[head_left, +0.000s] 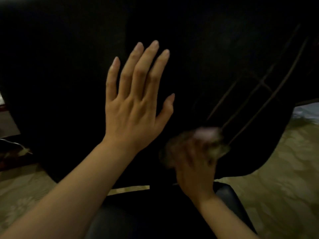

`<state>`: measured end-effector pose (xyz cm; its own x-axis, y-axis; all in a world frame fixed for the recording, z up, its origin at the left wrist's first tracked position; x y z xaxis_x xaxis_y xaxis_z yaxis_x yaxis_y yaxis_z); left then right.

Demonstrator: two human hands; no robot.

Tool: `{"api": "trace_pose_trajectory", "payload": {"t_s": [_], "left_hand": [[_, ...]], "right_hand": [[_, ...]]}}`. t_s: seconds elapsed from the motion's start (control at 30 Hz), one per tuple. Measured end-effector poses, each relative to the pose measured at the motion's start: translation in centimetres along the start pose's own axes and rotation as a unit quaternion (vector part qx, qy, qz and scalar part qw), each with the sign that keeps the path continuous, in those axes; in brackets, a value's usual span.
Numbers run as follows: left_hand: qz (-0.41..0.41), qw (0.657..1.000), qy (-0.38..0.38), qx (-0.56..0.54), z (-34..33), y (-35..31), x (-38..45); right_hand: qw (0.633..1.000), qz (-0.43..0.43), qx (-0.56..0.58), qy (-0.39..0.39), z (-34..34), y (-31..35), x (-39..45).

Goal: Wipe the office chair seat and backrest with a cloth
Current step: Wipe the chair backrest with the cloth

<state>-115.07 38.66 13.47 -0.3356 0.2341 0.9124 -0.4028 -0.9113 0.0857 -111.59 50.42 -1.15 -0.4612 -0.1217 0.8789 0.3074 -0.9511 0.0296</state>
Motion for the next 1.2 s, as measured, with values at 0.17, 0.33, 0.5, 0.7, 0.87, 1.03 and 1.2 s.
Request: {"api": "trace_pose_trajectory", "payload": {"t_s": [0.17, 0.33, 0.5, 0.7, 0.87, 1.03, 1.2], "left_hand": [[0.011, 1.0, 0.007, 0.024, -0.3, 0.4, -0.3], [0.001, 0.999, 0.029, 0.045, -0.2, 0.6, -0.2], [-0.001, 0.998, 0.026, 0.051, -0.5, 0.7, -0.2], [-0.013, 0.998, 0.03, 0.062, -0.4, 0.8, -0.3], [-0.01, 0.998, 0.019, 0.057, -0.7, 0.8, -0.4], [-0.011, 0.997, 0.015, 0.073, -1.0, 0.9, -0.4], [0.007, 0.999, -0.005, 0.037, 0.1, 1.0, 0.5]], "right_hand": [[1.0, -0.008, 0.011, 0.01, -1.4, 2.1, 1.5], [0.979, 0.186, -0.005, 0.085, -0.1, -1.1, -3.4], [0.979, -0.175, -0.022, -0.1, 3.2, -5.2, 5.7], [0.957, 0.117, -0.006, 0.266, -3.2, -3.9, -12.0], [0.95, 0.135, -0.002, 0.283, -0.7, -8.0, -10.1], [0.994, 0.035, 0.07, 0.082, 0.4, -1.4, -0.8], [0.989, 0.016, -0.061, 0.135, -1.1, 3.0, 3.8]]}}
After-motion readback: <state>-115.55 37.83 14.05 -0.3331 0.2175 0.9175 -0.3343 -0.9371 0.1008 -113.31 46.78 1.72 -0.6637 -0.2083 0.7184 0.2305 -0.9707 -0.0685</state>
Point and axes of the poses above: each hand's wrist, its own x-axis towards the middle knuckle, its own z-axis out of the back of the hand, y = z × x, the point moved 4 cm from there along x, towards the middle knuckle, and after that the axes turned 8 degrees about -y, right-handed, at the moved point
